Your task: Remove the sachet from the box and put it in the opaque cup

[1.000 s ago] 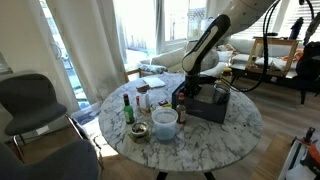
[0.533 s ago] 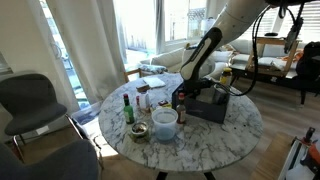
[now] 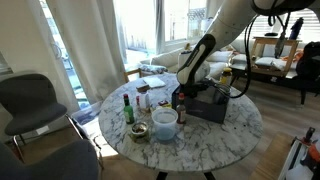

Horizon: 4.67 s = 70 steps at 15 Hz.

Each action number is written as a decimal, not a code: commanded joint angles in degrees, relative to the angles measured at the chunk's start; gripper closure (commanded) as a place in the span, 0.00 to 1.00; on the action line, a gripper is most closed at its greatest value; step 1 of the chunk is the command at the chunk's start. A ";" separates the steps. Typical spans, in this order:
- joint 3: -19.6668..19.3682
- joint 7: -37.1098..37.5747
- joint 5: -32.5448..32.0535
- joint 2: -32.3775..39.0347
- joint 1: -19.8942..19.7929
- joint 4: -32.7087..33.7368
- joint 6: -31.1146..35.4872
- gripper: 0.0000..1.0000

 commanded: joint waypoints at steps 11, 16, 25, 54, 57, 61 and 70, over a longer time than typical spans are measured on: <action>-1.16 1.21 -2.05 -2.03 1.26 0.31 -6.41 0.91; 0.22 -11.42 -4.74 -17.45 -2.25 -11.98 -6.07 0.95; 2.87 -36.24 2.38 -42.69 -8.27 -23.77 -7.25 0.95; 8.74 -96.26 39.52 -36.11 2.07 -14.73 -42.23 0.95; 8.54 -99.51 39.80 -36.55 0.13 -13.14 -47.24 0.95; 8.73 -100.52 39.20 -37.26 -1.57 -11.51 -52.76 0.95; 11.63 -98.03 42.51 -30.73 -1.25 -7.91 -42.44 0.95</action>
